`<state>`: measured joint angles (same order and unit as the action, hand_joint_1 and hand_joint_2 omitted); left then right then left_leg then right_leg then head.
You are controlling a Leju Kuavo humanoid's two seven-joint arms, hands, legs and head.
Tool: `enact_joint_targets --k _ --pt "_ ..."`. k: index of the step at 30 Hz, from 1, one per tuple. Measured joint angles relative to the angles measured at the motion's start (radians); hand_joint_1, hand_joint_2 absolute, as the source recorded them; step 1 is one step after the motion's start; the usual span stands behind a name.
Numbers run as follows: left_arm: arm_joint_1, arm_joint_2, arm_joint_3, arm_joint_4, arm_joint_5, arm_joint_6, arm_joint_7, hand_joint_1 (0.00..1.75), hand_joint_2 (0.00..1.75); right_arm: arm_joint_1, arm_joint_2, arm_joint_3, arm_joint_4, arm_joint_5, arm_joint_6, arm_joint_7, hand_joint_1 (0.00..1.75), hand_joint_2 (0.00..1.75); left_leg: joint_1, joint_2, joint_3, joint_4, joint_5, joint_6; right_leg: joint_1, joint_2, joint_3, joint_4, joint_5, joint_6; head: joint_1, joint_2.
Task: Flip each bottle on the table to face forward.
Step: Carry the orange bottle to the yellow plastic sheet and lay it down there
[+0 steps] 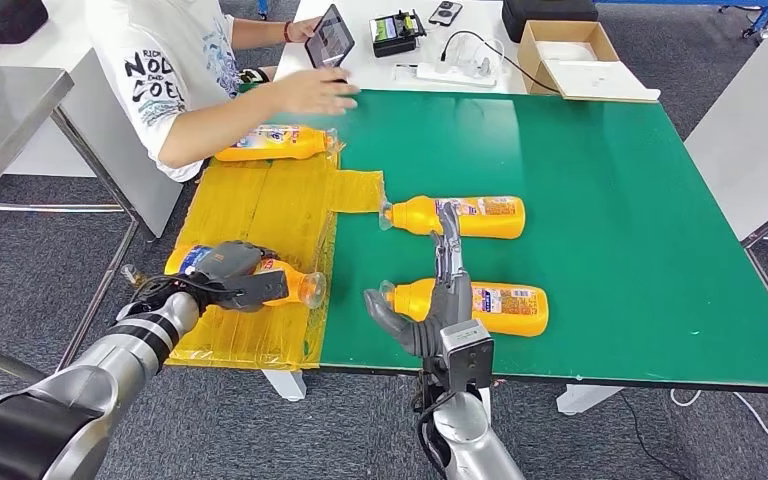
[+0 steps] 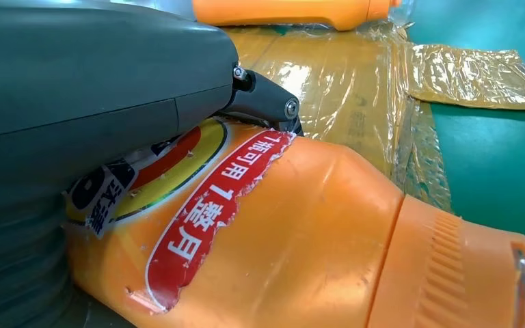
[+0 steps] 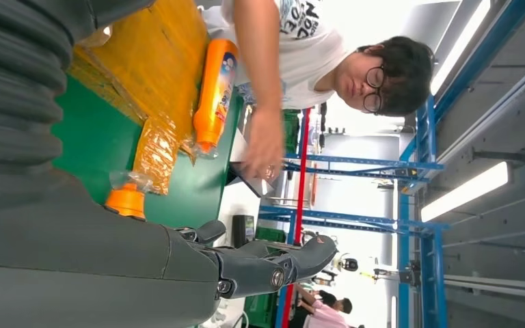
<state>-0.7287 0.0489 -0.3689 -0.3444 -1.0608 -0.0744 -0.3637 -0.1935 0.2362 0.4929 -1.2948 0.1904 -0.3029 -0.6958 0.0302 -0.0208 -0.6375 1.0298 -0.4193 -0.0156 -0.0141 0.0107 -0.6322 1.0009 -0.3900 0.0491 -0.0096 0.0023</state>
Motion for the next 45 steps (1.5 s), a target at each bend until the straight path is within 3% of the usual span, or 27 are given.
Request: enact_joint_targets --k 7,8,12,13,31,35,45 --pt "-0.004 0.002 -0.016 0.003 -0.008 0.008 0.0 1.75 1.75 -0.004 0.0 0.0 0.018 0.0 0.0 0.0 0.0 1.75 0.0 0.0 0.001 0.0 0.0 0.0 0.0 0.0 0.001 0.0 0.0 0.0 0.0 0.0" --pt "-0.004 0.002 -0.018 0.004 -0.008 0.008 0.0 1.68 1.75 -0.005 0.0 0.0 0.02 0.0 0.0 0.0 0.0 1.75 0.0 0.0 0.001 0.0 0.0 0.0 0.0 0.0 0.001 0.0 0.0 0.0 0.0 0.0" --pt "-0.005 0.002 -0.022 0.007 -0.003 0.009 0.002 0.08 1.75 -0.006 0.001 0.0 0.028 -0.001 0.0 0.0 0.0 1.75 0.0 0.0 0.001 0.0 0.0 0.0 0.0 0.0 0.001 0.0 0.0 0.0 0.0 0.0" --pt "-0.005 0.002 -0.022 0.008 0.002 0.008 0.003 0.0 1.75 -0.007 0.001 0.0 0.029 -0.001 0.0 0.0 0.0 1.75 0.0 0.0 0.001 0.0 0.0 0.0 0.0 0.0 0.001 0.0 0.0 0.0 0.0 0.0" --pt "-0.001 0.001 -0.014 0.013 0.025 0.004 0.007 0.0 1.75 -0.012 0.003 0.0 0.044 -0.001 0.0 0.0 0.0 1.75 0.0 0.0 0.001 0.0 0.0 0.0 0.0 0.0 0.001 0.0 0.0 0.0 0.0 0.0" --pt "-0.001 0.001 -0.012 0.014 0.025 0.003 0.007 0.0 0.0 -0.012 0.003 0.0 0.045 -0.001 0.0 -0.001 0.0 1.75 0.0 0.0 0.001 0.0 0.0 0.0 0.0 0.0 0.001 0.0 0.0 0.0 0.0 0.0" --pt "0.0 -0.006 0.028 0.016 0.12 -0.093 -0.032 0.0 0.0 -0.017 0.003 0.0 0.058 0.002 0.014 -0.001 0.0 1.75 0.0 0.0 0.002 0.0 0.0 0.0 0.0 0.0 0.002 0.0 0.0 0.0 0.0 0.0"
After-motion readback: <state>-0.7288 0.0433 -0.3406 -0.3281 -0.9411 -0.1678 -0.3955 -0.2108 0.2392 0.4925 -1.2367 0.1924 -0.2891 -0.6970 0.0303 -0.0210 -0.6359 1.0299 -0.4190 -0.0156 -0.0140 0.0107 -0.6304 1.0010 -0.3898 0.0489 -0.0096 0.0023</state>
